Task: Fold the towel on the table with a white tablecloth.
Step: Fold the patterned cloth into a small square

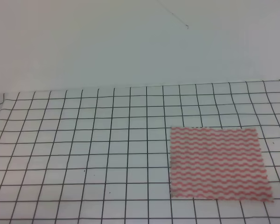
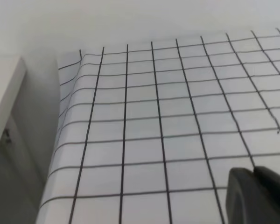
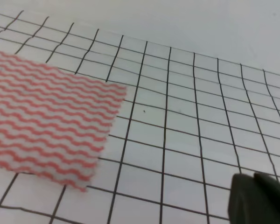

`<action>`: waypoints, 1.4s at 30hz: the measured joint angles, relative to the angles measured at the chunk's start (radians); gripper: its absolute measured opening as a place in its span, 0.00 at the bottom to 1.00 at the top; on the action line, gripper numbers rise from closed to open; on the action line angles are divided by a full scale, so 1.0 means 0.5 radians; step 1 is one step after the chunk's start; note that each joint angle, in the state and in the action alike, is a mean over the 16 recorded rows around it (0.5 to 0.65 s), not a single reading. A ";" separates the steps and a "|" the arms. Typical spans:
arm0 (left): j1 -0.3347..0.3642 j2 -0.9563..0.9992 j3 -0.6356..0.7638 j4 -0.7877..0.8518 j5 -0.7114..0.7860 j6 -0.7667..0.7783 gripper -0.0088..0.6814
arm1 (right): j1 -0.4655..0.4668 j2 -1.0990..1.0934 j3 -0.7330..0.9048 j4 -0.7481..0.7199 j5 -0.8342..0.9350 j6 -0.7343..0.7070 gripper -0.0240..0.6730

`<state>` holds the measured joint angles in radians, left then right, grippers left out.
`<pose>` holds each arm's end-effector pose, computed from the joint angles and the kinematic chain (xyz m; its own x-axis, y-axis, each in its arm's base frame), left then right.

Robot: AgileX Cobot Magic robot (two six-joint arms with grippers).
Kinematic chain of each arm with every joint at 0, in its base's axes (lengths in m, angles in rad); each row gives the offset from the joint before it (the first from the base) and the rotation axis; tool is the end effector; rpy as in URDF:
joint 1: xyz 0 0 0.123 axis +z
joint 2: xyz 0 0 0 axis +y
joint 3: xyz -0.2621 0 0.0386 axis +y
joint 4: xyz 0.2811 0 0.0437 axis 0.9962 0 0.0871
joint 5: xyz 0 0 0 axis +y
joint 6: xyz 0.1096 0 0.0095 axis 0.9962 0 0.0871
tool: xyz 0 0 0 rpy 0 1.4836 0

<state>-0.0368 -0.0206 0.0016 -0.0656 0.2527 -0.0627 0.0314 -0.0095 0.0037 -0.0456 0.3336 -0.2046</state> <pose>0.1260 -0.0064 0.1891 -0.1509 -0.1204 -0.9812 0.0343 0.9913 -0.1269 0.1252 0.0023 0.1782 -0.2265 -0.2524 -0.9408 -0.0747 0.9675 -0.2416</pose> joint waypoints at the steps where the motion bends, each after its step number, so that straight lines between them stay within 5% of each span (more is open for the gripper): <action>1: 0.000 -0.001 0.000 -0.029 -0.009 0.000 0.01 | 0.000 0.000 0.000 0.008 0.000 0.004 0.03; 10: 0.000 -0.005 0.000 -0.321 -0.088 -0.009 0.01 | 0.000 0.002 0.000 0.259 -0.084 0.125 0.03; 27: 0.000 -0.005 0.000 -1.578 -0.337 -0.088 0.01 | 0.000 0.006 -0.003 1.610 -0.705 0.339 0.03; 42: 0.000 0.006 0.000 -2.157 -0.357 -0.054 0.01 | 0.000 0.009 -0.005 1.980 -0.704 0.301 0.03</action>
<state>-0.0368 -0.0174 0.0016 -1.1439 0.0740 -0.0895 0.0316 -0.0052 0.0010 0.9444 -0.0186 -0.0539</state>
